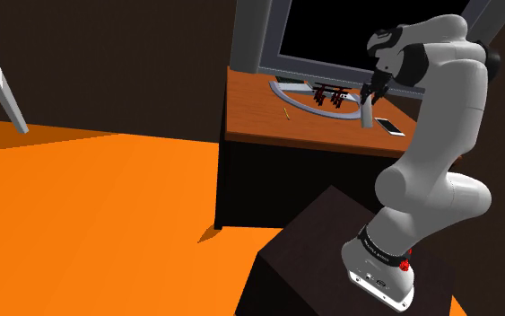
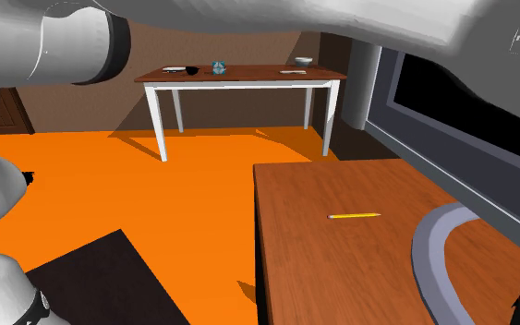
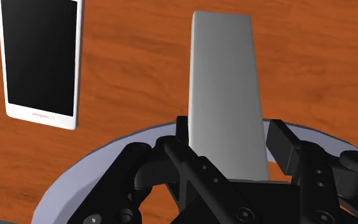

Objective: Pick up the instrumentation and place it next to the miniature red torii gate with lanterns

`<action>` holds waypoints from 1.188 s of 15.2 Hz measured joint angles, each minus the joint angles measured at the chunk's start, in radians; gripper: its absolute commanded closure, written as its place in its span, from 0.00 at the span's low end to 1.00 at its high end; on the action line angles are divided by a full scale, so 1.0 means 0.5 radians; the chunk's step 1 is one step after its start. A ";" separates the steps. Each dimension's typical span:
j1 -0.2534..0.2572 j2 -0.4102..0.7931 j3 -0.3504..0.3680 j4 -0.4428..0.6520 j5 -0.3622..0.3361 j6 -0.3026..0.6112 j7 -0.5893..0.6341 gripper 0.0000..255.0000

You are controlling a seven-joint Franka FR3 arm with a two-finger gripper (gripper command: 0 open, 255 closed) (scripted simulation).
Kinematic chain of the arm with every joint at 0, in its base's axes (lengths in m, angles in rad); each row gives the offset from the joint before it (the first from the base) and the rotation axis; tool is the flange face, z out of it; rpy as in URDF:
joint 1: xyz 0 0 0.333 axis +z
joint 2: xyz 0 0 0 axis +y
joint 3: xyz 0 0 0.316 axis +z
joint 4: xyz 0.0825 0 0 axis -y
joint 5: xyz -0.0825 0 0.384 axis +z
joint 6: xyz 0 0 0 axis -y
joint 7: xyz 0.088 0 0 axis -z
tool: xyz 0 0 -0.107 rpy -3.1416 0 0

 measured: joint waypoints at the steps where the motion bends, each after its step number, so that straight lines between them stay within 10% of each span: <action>1: 0.003 -0.003 0.000 -0.037 0.001 0.033 -0.004 1.00; 18: 0.006 -0.016 0.038 -0.294 0.048 0.432 -0.042 1.00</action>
